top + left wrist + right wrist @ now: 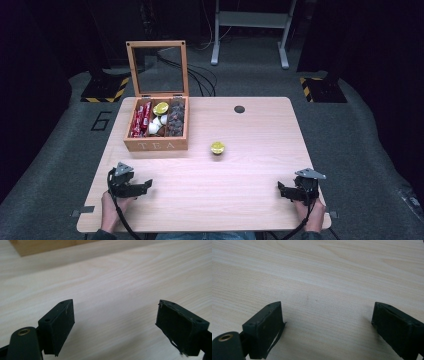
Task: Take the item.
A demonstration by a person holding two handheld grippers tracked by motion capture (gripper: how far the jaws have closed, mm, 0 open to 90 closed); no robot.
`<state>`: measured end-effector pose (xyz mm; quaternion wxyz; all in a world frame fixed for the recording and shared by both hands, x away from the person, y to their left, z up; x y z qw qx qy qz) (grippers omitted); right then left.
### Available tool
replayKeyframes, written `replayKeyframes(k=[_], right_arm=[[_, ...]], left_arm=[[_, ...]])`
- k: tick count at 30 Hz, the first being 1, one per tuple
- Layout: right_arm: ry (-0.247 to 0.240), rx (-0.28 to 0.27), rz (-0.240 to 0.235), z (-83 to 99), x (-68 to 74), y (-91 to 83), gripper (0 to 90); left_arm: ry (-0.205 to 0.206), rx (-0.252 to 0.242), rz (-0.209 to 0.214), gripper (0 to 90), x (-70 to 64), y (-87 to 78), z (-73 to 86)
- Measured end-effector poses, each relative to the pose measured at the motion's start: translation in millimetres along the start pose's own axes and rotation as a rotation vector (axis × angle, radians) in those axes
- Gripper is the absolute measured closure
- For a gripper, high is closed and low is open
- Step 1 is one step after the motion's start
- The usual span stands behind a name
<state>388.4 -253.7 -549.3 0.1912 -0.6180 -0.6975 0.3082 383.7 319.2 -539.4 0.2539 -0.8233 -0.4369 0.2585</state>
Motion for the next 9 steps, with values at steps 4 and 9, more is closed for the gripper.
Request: replayKeyframes(k=[4, 9], right_arm=[[0.0, 0.0, 0.0, 0.0, 0.0, 0.0, 9.4], [0.0, 0.002, -0.001, -0.1, 0.0, 0.1, 9.3]], left_arm=[[-0.011, 0.001, -0.023, 14.2, 3.3, -0.8, 9.3], [0.005, -0.007, -0.042, 13.6, 4.2, -0.4, 10.8]])
Point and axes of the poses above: each handheld gripper's, and its own axes: y roughly forward along the jaws, z roughly out of its underside, x roughly to its left, the point moved 3 cm from there along y, roughly forward along the jaws, and after that the axes turned 10 degrees about z, right-handed, at the moved point
